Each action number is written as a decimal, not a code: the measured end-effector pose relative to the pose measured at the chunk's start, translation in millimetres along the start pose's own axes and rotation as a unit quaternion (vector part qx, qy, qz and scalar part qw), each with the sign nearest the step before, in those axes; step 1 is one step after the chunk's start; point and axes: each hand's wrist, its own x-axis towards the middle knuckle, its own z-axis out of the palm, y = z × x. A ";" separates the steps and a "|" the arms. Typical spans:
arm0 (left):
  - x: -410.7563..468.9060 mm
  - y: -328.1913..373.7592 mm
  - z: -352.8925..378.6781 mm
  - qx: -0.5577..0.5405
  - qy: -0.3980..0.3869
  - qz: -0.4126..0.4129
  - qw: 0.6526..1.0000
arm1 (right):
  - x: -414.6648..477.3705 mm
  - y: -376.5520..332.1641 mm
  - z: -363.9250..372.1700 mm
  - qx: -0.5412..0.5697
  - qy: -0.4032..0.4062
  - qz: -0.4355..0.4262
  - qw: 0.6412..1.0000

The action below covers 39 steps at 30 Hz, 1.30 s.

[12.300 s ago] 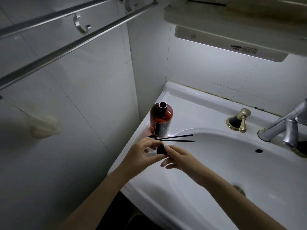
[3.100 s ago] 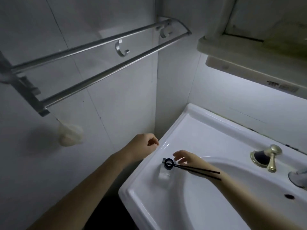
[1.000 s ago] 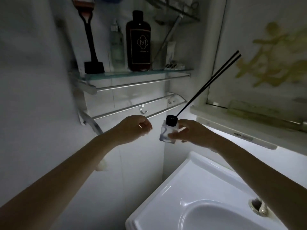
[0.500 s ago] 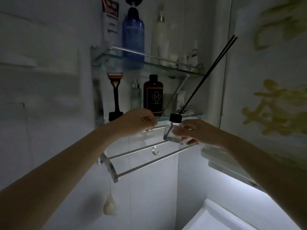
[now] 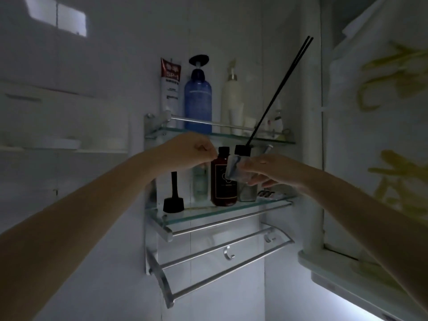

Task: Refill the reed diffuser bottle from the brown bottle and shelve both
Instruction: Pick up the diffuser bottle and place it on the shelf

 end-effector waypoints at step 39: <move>40.0 -14.4 -91.8 0.077 0.079 -0.013 0.994 | 149.6 -129.1 17.9 -0.005 0.096 -0.020 0.995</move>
